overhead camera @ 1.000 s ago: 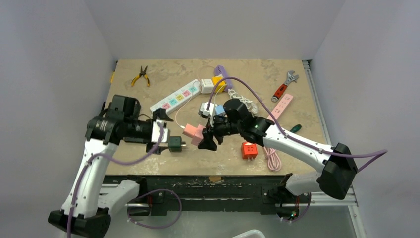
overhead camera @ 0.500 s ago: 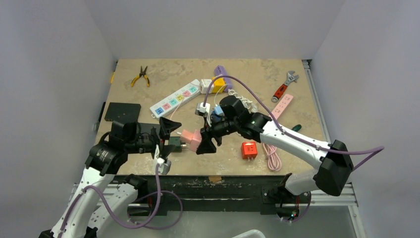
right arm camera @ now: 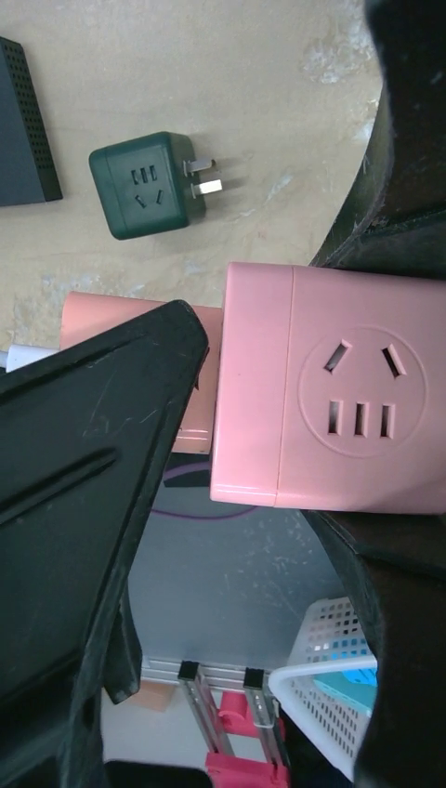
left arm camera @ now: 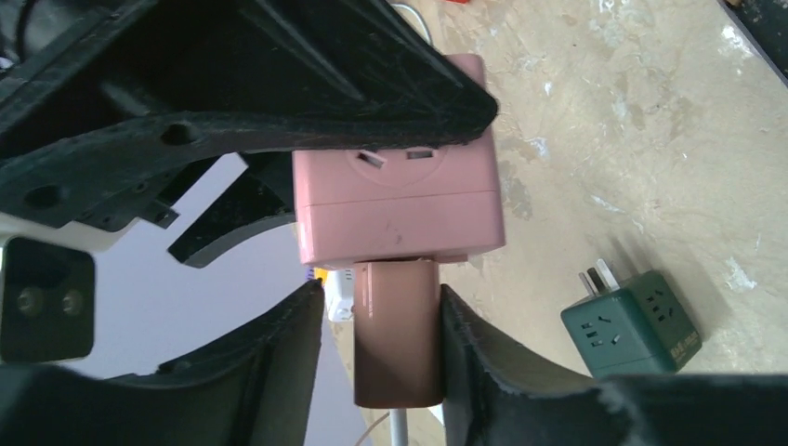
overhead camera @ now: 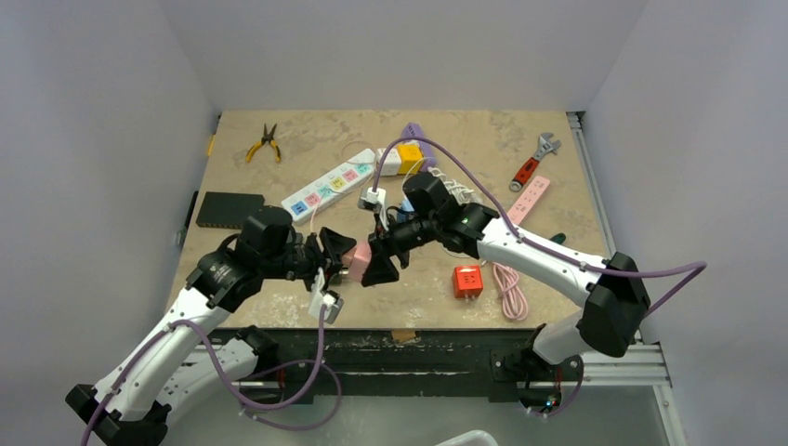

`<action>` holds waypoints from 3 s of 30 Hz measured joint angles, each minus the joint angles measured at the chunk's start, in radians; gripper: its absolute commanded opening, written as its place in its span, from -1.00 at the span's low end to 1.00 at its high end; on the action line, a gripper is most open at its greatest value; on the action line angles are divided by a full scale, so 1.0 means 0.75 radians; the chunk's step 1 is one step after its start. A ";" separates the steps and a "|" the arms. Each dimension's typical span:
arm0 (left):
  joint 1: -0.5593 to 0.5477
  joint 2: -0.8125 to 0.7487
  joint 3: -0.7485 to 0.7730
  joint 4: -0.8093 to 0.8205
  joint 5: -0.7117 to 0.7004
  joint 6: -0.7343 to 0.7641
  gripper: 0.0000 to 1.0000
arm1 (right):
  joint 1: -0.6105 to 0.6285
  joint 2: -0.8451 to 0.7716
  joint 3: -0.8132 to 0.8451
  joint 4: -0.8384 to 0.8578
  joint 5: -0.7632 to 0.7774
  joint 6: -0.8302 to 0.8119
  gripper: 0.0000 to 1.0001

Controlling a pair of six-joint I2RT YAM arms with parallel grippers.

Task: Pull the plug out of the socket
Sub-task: Remove the plug from the socket, then place the plug at the center of the board, then place the socket at the center of the board.

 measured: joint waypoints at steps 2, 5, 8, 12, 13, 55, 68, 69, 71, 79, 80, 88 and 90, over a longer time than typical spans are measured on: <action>-0.020 0.017 -0.006 0.017 -0.037 -0.025 -0.40 | -0.004 0.000 0.003 -0.002 -0.010 0.006 -1.00; -0.044 0.019 -0.026 0.045 -0.082 -0.042 -0.48 | -0.016 0.000 0.005 -0.004 -0.018 0.016 -1.00; -0.058 0.025 -0.030 0.068 -0.115 -0.059 -0.67 | -0.022 0.000 0.005 -0.003 -0.018 0.024 -1.00; -0.068 0.034 -0.041 0.097 -0.143 -0.080 -1.00 | -0.029 0.001 0.005 -0.003 -0.016 0.035 -1.00; -0.070 0.034 -0.045 0.106 -0.149 -0.083 -1.00 | -0.032 0.001 0.005 -0.003 -0.016 0.035 -1.00; -0.038 0.841 0.180 0.179 -0.435 -0.669 -0.98 | -0.161 -0.113 -0.671 0.054 1.280 0.578 0.21; -0.191 1.013 0.166 0.146 -0.594 -1.024 -0.18 | -0.150 -0.292 -0.546 -0.007 1.334 0.550 0.98; -0.192 1.013 0.157 0.150 -0.596 -1.027 -0.16 | -0.158 -0.290 -0.508 -0.003 1.344 0.534 0.98; -0.195 1.013 0.115 0.170 -0.604 -1.027 -0.15 | -0.189 -0.282 -0.445 0.007 1.346 0.497 0.98; -0.195 1.025 0.007 0.212 -0.650 -1.023 0.96 | -0.373 -0.072 -0.258 0.080 1.338 0.342 0.98; -0.195 1.025 0.007 0.214 -0.649 -1.020 0.99 | -0.384 -0.046 -0.250 0.088 1.332 0.330 0.98; -0.078 0.985 0.221 -0.078 -0.457 -1.094 1.00 | -0.402 0.188 -0.188 0.143 1.207 0.189 0.97; -0.011 0.959 0.364 -0.219 -0.361 -1.096 1.00 | -0.406 0.228 -0.169 0.152 1.188 0.152 0.98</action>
